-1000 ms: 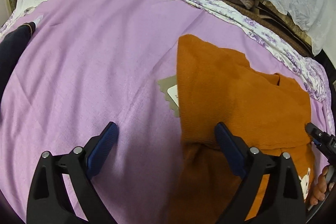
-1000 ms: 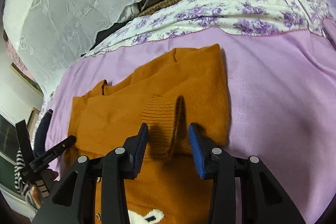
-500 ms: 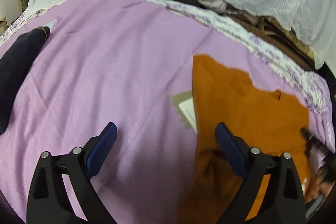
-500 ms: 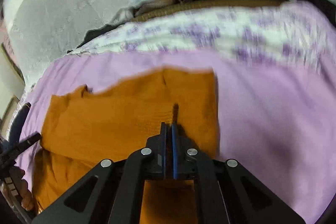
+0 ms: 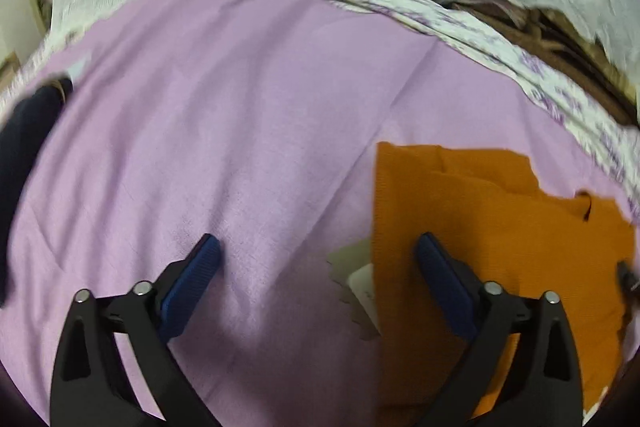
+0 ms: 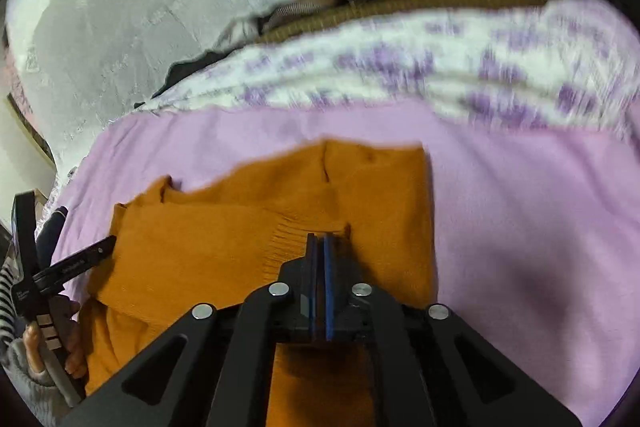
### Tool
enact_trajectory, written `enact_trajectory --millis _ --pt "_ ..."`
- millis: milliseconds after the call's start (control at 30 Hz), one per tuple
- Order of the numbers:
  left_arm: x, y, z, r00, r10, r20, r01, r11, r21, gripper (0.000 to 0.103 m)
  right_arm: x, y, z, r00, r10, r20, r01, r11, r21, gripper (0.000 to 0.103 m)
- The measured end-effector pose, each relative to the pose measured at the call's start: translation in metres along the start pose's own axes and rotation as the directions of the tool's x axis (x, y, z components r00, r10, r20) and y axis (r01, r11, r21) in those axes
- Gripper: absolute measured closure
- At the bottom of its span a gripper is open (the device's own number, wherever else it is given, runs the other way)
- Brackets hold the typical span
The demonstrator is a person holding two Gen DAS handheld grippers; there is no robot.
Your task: Fold small clothes
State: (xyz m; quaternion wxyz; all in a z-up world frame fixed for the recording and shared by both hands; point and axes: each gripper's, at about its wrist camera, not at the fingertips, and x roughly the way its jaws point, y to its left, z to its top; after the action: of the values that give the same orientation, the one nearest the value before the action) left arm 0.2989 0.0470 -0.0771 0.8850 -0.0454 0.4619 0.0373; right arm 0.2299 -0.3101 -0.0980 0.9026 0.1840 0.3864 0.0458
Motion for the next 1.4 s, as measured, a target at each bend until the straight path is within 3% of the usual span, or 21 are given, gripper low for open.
enact_trajectory --millis 133,233,333,400,467,667,700,767,833,933,1400 --pt "-0.003 0.000 -0.001 1.000 0.006 0.017 -0.006 1.000 0.009 0.004 -0.008 -0.002 -0.004 1.000 0.015 0.026 -0.016 1.000 0.016 0.102" --pt "-0.024 0.007 -0.008 0.992 -0.105 0.064 0.104 0.994 0.017 0.005 -0.030 0.007 -0.011 0.997 0.029 0.071 -0.027 0.999 -0.024 0.095" --pt "-0.035 0.007 -0.016 0.988 -0.147 0.057 0.145 0.989 0.043 0.005 -0.032 0.018 -0.016 0.998 0.032 0.054 -0.028 0.998 -0.064 0.095" --pt "-0.026 0.000 -0.022 0.992 -0.122 0.011 0.121 0.990 0.077 0.005 -0.022 0.018 -0.019 1.000 -0.016 0.012 0.017 0.997 -0.080 0.095" --pt "-0.015 -0.005 -0.025 0.996 -0.084 -0.020 0.086 0.991 0.101 0.004 -0.013 0.013 -0.021 1.000 -0.010 -0.007 0.009 0.998 -0.066 0.096" --pt "-0.023 -0.002 -0.030 0.996 -0.092 0.014 0.090 0.991 0.098 0.004 -0.025 0.016 -0.026 0.999 -0.023 0.033 0.025 0.997 -0.074 0.094" --pt "-0.026 0.000 -0.032 0.994 -0.106 0.014 0.105 0.990 0.093 0.004 -0.032 0.016 -0.028 0.999 -0.024 0.049 0.028 0.997 -0.073 0.091" --pt "-0.033 0.005 -0.040 0.989 -0.148 0.000 0.147 0.985 0.093 0.005 -0.044 0.018 -0.035 0.998 -0.009 0.057 0.013 0.997 -0.079 0.074" --pt "-0.037 0.004 -0.048 0.988 -0.153 -0.009 0.153 0.981 0.118 0.005 -0.048 0.021 -0.046 0.999 -0.032 0.031 0.035 0.994 -0.104 0.068" --pt "-0.044 0.001 -0.060 0.990 -0.139 -0.009 0.139 0.979 0.152 0.005 -0.048 0.019 -0.061 0.998 -0.064 0.001 0.063 0.992 -0.111 0.068" --pt "-0.097 0.011 -0.140 0.992 -0.129 -0.002 0.125 0.957 0.263 0.005 -0.098 0.018 -0.122 0.997 -0.076 0.012 0.076 0.992 -0.103 0.067"
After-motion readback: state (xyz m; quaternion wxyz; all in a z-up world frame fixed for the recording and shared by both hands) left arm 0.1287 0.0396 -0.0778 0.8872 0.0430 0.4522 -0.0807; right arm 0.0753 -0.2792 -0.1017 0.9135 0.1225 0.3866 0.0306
